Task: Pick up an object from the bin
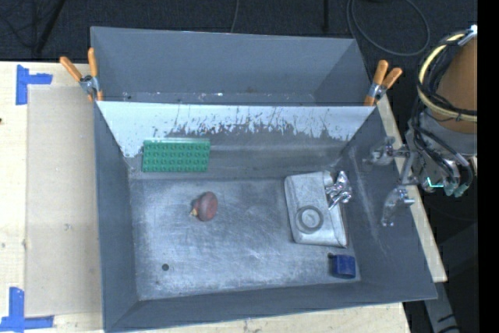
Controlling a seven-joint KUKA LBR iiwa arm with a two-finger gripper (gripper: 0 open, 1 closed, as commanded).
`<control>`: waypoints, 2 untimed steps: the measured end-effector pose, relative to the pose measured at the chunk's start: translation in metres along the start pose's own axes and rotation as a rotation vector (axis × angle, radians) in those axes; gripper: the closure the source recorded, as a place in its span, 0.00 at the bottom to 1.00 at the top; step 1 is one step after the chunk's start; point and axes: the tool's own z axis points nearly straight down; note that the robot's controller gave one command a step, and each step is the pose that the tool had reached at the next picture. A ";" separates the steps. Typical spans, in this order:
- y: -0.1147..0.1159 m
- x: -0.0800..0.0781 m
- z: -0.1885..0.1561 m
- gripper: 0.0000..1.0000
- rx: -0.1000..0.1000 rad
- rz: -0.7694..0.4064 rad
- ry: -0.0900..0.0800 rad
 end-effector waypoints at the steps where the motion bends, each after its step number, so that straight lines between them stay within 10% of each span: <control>1: -0.006 0.028 0.107 0.00 -0.001 0.053 0.001; 2: -0.006 0.026 0.103 1.00 0.001 0.048 -0.007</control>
Offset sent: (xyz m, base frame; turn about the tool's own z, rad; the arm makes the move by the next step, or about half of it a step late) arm -0.0270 -0.0074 -0.1021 0.0545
